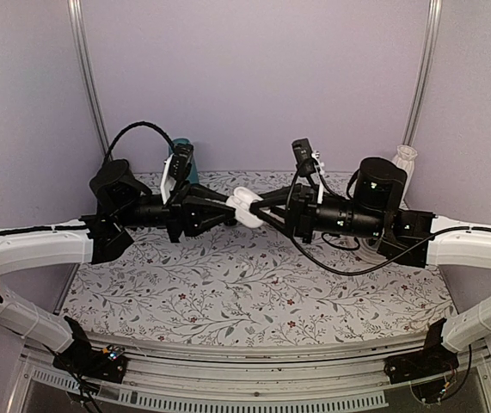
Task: Insert the wireless bluetooth earbuds into the charging case
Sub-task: Pass from the left arm to the right
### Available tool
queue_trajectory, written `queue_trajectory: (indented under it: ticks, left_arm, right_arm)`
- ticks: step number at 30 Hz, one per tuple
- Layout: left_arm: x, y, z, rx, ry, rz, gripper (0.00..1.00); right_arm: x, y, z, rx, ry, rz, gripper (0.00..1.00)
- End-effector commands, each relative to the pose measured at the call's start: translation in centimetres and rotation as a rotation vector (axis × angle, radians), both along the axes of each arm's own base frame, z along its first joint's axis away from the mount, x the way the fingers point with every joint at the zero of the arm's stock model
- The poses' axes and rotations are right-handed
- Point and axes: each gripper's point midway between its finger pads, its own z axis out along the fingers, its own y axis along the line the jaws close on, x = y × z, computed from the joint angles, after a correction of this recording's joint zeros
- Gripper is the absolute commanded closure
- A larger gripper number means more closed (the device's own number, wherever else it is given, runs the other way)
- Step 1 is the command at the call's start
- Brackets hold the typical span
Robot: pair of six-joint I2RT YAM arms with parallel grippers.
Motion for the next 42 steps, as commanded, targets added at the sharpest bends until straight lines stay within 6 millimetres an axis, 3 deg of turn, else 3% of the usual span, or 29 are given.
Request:
queue_trajectory:
  ticks: [1,17,19,21,24,34,42]
  left_arm:
    - [-0.4,0.0,0.3,-0.011,-0.023,0.001,1.00]
    - [-0.3,-0.1,0.5,-0.010,-0.014,-0.005,1.00]
    - [-0.2,-0.3,0.2,0.004,0.003,-0.007,0.96]
    - [0.1,-0.5,-0.2,0.022,0.018,-0.004,0.80]
    - [0.3,-0.6,-0.6,0.040,0.032,-0.004,0.64]
    - [0.3,-1.1,-1.0,0.082,0.050,-0.031,0.57]
    - [0.6,-1.4,-1.2,0.097,0.082,-0.042,0.60]
  right_arm:
    - [-0.2,-0.7,1.7,0.041,-0.008,-0.007,0.65]
    - [-0.5,-0.5,1.4,0.056,0.012,0.019,0.96]
    - [-0.4,-0.6,1.5,0.058,0.006,0.018,0.97]
    - [-0.5,-0.7,1.6,0.055,-0.006,0.016,0.97]
    - [-0.5,-0.9,1.9,0.048,-0.036,0.006,0.97]
    - [0.1,-0.8,1.9,-0.040,-0.115,-0.033,0.97]
    - [0.3,-0.3,1.8,-0.107,-0.197,-0.110,0.97]
